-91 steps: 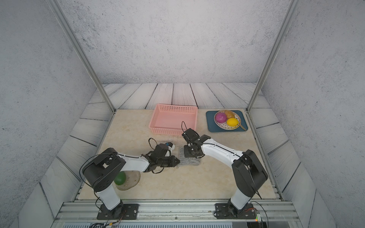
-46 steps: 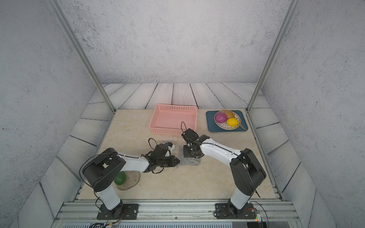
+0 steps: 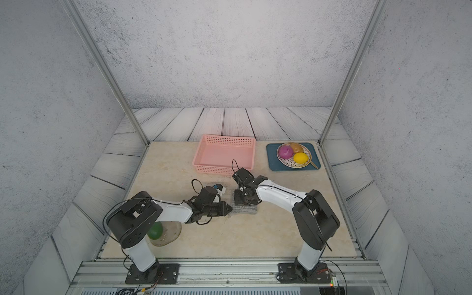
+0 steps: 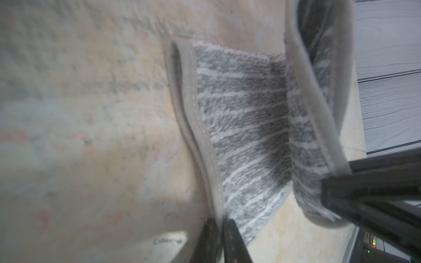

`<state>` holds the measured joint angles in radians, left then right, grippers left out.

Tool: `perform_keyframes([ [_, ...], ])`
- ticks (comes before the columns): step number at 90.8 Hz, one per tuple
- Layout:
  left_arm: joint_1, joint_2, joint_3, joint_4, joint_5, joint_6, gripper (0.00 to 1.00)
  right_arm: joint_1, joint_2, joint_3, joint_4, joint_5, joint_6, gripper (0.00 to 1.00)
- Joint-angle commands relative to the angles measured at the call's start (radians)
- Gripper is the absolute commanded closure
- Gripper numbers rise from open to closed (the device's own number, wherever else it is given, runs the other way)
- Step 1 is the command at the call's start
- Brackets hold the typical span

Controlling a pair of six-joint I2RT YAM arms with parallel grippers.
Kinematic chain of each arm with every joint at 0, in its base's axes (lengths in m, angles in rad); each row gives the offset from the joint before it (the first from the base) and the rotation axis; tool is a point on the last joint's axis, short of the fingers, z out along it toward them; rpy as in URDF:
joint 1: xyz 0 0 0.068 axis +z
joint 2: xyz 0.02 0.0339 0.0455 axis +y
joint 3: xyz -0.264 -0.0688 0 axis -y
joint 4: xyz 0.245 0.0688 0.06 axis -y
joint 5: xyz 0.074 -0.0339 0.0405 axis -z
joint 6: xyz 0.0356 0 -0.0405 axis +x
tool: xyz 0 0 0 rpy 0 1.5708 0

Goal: Fold the square dishcloth
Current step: Fold the cleaning item at the center of the board.

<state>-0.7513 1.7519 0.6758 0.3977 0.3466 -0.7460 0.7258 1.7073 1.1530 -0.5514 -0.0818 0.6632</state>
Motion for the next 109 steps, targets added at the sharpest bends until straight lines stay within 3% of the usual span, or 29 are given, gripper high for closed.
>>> perform_keyframes([
  [1, -0.005, -0.002, -0.012, 0.012, 0.003, -0.005, 0.85, 0.007, 0.020, 0.031, 0.009, -0.029, 0.019, 1.00],
  [109, -0.005, 0.015, -0.006, 0.026, 0.014, -0.010, 0.85, 0.008, 0.170, 0.117, 0.017, -0.088, 0.041, 1.00],
])
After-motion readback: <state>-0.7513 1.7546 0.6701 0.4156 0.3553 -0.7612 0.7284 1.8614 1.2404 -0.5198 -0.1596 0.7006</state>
